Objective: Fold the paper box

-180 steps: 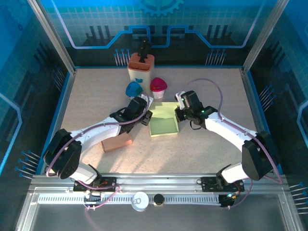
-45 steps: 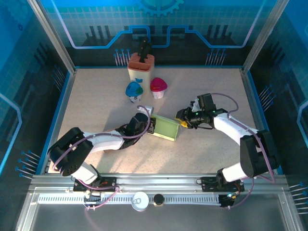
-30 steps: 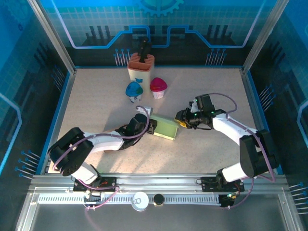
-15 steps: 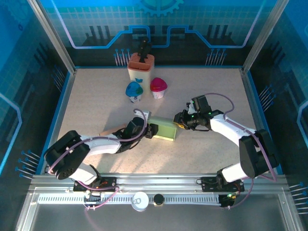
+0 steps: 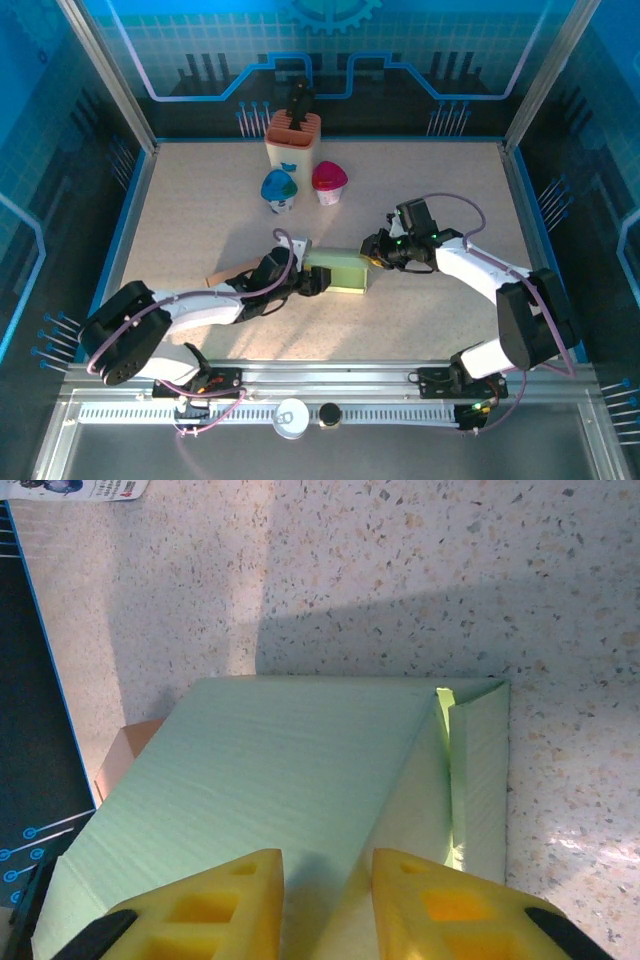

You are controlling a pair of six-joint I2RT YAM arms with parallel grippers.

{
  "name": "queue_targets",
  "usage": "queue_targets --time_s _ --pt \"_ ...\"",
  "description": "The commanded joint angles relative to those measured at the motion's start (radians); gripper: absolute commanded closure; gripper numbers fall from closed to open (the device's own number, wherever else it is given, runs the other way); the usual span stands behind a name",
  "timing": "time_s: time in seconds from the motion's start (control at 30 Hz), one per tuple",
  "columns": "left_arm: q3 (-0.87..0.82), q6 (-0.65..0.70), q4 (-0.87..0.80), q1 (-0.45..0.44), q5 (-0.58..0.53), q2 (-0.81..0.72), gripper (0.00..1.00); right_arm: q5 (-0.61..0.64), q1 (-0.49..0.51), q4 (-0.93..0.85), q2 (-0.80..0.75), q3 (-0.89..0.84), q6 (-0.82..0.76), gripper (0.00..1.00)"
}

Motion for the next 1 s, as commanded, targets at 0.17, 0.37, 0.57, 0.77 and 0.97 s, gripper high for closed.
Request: queue_targets --time_s 0.17,0.37,0.57,0.77,0.97 --pt "0.002 -0.035 -0.08 -0.005 0.059 -0.043 0.27 0.028 0.022 -0.012 -0.007 0.001 -0.002 0.72" --pt "0.001 -0.041 -0.13 -0.004 0.094 -0.065 0.26 0.048 0.024 -0.027 -0.015 0.006 -0.012 0.72" --pt "-0.017 -0.061 -0.169 -0.006 0.127 -0.103 0.26 0.054 0.03 -0.029 -0.011 0.011 -0.018 0.72" --pt "-0.027 -0.092 -0.195 -0.005 0.201 -0.155 0.25 0.057 0.032 -0.025 -0.005 0.011 -0.014 0.72" --pt "-0.03 -0.158 -0.249 -0.01 0.248 -0.244 0.25 0.063 0.034 -0.028 -0.01 0.012 -0.017 0.72"
